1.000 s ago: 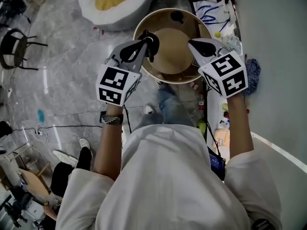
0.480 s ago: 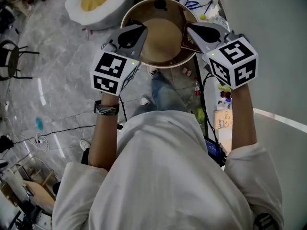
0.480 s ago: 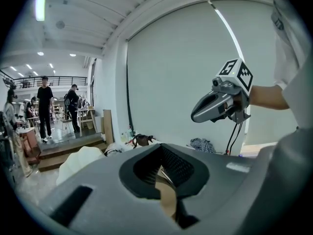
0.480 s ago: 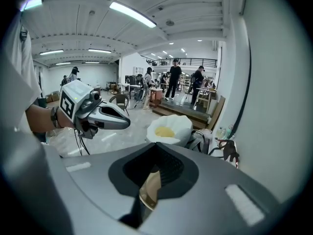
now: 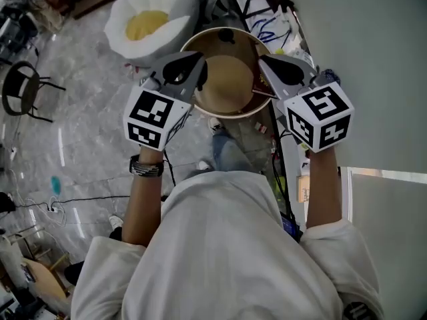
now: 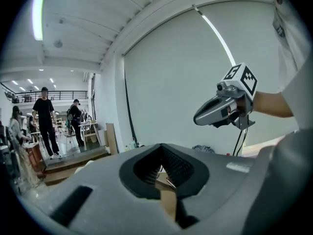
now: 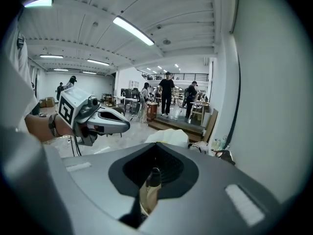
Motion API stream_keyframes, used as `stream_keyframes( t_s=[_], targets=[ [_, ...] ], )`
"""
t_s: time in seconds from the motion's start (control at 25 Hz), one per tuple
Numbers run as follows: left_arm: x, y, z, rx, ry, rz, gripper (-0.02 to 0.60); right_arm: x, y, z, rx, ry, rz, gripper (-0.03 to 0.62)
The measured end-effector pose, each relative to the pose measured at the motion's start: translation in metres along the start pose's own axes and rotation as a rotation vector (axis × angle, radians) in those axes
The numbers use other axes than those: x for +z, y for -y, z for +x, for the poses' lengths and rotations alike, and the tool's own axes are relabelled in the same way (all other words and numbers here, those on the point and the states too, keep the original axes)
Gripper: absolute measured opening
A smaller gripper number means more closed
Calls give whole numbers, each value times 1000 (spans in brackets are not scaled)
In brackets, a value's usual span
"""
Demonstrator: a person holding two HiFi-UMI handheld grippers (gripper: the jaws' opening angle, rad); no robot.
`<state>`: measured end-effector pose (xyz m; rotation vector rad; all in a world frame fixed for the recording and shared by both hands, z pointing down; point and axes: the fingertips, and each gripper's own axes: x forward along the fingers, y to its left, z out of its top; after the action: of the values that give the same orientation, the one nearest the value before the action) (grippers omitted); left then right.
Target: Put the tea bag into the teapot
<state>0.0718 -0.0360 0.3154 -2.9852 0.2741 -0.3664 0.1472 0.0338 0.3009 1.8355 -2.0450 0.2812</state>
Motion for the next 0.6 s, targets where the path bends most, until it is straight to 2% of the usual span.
stream_keyframes(
  t_s=[0.32,0.6],
  targets=[
    [29,5,-41,42,39,44,6,41,-24,-27,-25,146,13,6],
    [38,8,-60,80,50,54,6,50,-38,-37,-21,181,4,6]
  ],
)
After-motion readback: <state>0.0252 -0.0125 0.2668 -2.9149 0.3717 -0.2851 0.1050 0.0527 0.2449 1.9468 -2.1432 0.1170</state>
